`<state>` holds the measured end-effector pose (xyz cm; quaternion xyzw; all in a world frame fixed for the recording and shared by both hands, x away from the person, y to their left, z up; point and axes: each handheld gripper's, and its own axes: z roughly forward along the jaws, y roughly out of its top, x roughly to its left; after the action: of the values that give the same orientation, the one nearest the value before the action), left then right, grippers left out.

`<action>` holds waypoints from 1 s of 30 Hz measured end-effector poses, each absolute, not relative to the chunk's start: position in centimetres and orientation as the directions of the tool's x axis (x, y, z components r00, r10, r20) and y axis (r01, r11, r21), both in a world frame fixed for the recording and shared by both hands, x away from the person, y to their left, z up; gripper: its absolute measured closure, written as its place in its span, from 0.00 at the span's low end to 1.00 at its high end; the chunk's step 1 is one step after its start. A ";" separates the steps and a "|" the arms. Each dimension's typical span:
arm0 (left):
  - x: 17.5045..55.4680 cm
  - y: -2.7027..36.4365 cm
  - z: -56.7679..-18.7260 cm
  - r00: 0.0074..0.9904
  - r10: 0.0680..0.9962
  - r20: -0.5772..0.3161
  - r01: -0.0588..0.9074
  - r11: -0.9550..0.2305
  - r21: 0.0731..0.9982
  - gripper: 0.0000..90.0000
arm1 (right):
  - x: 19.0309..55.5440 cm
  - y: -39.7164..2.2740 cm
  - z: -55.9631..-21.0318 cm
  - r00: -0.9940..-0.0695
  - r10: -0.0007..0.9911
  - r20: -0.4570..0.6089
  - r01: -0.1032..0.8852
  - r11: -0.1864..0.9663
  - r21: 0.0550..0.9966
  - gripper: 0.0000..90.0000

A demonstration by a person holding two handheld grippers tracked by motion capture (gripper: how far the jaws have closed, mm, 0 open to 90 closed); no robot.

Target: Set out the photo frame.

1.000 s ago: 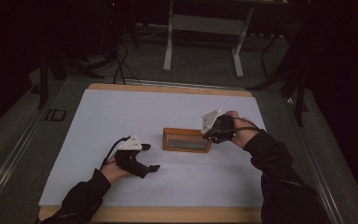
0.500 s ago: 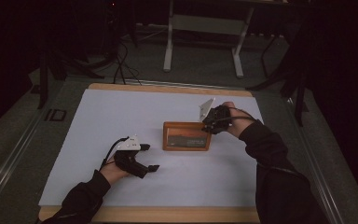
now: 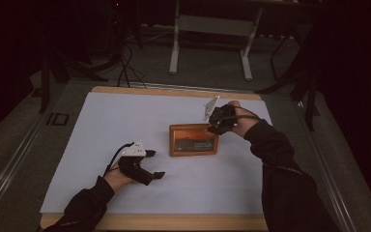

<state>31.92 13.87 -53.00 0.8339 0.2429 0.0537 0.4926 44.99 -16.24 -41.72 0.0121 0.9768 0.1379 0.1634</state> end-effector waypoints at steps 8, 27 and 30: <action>31.8 13.7 -53.0 0.882 0.447 -0.146 0.345 -0.406 0.846 0.08 | 44.8 -16.3 -41.7 -0.944 0.111 -0.311 0.018 0.957 0.289 0.68; 31.3 13.8 -52.8 0.889 0.439 -0.133 0.329 -0.407 0.852 0.08 | 42.3 -18.6 -41.2 -0.907 0.262 -0.329 0.093 0.888 0.451 0.47; 31.2 13.8 -52.8 0.888 0.439 -0.134 0.330 -0.407 0.852 0.08 | 41.6 -19.8 -41.8 -0.905 0.293 -0.308 0.114 0.865 0.489 0.45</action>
<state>31.25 13.82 -52.75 0.8369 0.2296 0.0553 0.4937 41.62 -19.78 -41.76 0.1073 0.9469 0.2369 0.1893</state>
